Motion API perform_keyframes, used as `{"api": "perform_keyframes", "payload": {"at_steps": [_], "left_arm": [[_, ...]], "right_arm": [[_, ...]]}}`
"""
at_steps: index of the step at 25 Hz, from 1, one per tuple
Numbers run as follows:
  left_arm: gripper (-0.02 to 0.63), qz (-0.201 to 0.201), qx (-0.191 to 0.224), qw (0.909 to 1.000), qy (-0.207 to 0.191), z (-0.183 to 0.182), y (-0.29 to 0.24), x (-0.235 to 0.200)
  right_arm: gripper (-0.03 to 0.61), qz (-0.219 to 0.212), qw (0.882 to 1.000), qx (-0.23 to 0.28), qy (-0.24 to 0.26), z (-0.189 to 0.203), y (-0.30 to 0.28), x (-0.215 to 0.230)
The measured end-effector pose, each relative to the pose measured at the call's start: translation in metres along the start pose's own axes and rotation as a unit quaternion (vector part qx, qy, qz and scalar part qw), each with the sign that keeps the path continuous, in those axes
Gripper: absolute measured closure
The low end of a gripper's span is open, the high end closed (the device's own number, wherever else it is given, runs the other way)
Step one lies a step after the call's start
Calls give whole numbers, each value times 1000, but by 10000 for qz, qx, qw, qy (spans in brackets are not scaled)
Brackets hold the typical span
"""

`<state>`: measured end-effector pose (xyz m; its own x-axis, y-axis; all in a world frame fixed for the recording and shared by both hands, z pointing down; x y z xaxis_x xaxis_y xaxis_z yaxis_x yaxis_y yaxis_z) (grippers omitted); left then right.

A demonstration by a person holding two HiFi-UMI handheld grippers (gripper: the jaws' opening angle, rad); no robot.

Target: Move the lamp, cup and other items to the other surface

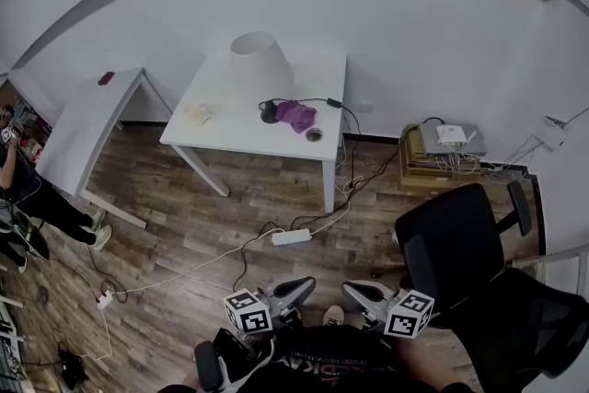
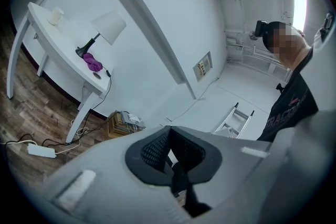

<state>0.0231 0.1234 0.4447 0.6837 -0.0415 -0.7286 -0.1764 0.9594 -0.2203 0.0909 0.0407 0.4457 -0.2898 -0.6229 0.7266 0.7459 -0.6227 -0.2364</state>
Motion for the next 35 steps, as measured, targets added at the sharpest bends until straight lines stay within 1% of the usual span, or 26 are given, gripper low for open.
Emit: {"api": "perform_keyframes", "payload": {"at_steps": [5,9,14,20,25,35], "left_arm": [[615,-26,94,9999,106,-5,9,-7],[615,-50,197,9997,121,-14,22,-20],[615,-117,173,9997,145,-33,44,-33],[615,-127,219,9997,68,-58,73,-62],[615,-158,169,9997,28,-75,104,-89],[615,-24,186,9998,-6,-102,154,-143]], "right_arm": [[574,25,10000,3,-78,-7,-9,1],[574,-15,10000,1,-36,-16,-26,-1],[568,-4,10000,50,1,-30,-55,-5],[534,170,9996,210,-66,-50,-91,-1],[525,265,9993,262,-100,-60,-132,-4],[505,500,9984,259,-71,-86,-206,-3]]}}
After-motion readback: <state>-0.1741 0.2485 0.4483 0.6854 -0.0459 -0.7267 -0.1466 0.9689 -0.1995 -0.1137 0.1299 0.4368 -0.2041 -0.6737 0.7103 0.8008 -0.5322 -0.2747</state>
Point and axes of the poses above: the fingertips, and each gripper's own axes: y backward along the fingers, x to its right, z out of its underside, the point moved 2 cm from there along y, backward along the fingers, and after that the axes turned 12 degrees about -x, right-handed, at the moved point
